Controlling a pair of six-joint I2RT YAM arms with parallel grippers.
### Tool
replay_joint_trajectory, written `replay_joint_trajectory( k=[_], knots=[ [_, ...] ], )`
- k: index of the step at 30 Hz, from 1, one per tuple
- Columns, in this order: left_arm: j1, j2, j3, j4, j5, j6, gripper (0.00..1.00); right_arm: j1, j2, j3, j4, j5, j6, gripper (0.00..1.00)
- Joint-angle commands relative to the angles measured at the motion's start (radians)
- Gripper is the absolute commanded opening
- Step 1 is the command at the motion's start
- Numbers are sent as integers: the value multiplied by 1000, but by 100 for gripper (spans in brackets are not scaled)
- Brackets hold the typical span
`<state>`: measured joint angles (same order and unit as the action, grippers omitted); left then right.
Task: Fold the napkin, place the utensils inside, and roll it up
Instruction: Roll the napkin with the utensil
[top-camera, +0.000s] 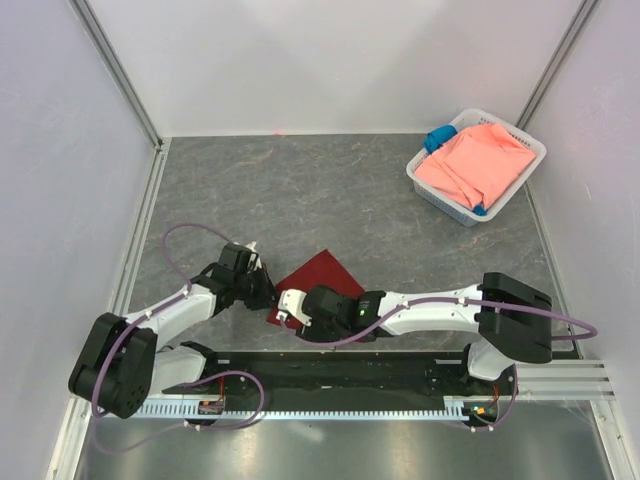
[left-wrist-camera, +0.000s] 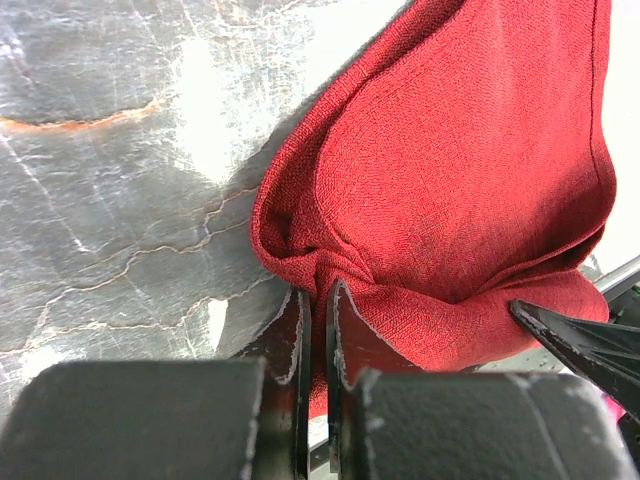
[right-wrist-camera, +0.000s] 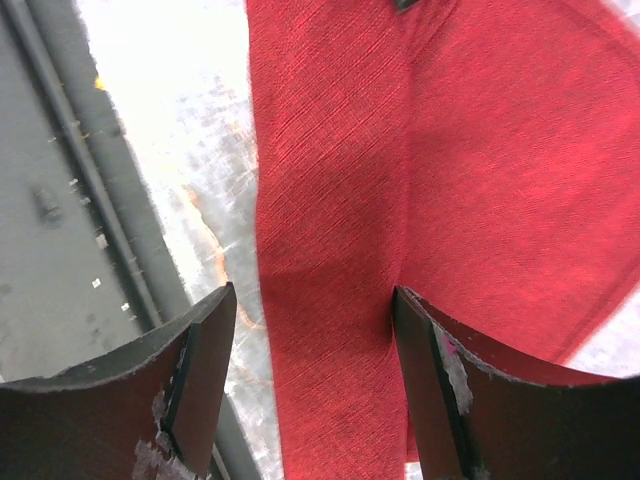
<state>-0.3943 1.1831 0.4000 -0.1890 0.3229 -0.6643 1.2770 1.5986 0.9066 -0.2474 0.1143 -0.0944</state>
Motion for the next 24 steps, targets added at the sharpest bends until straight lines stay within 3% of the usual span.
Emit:
replay_joint_trajectory(
  k=[1, 12, 15, 16, 18, 21, 22, 24],
  knots=[
    [-2, 32, 14, -64, -12, 22, 2, 22, 33, 3, 102, 162, -34, 72],
    [-3, 70, 40, -66, 16, 48, 2, 19, 119, 26, 115, 110, -76, 68],
    [-3, 72, 37, -46, 42, 58, 2, -11, 147, 43, 85, 24, -70, 58],
    [-3, 72, 39, -38, 50, 64, 2, -36, 158, 49, 73, -13, -62, 47],
    [-3, 72, 42, -17, 73, 68, 2, -60, 170, 67, 34, -138, -56, 40],
    [-2, 64, 75, -18, 59, 74, 16, -113, 204, 89, -15, -313, -27, 29],
    [-3, 58, 89, -32, 47, 83, 30, -145, 224, 94, -27, -358, -18, 28],
    [-2, 44, 134, -56, 2, 92, 46, -194, 253, 103, -52, -497, 10, 26]
  ],
)
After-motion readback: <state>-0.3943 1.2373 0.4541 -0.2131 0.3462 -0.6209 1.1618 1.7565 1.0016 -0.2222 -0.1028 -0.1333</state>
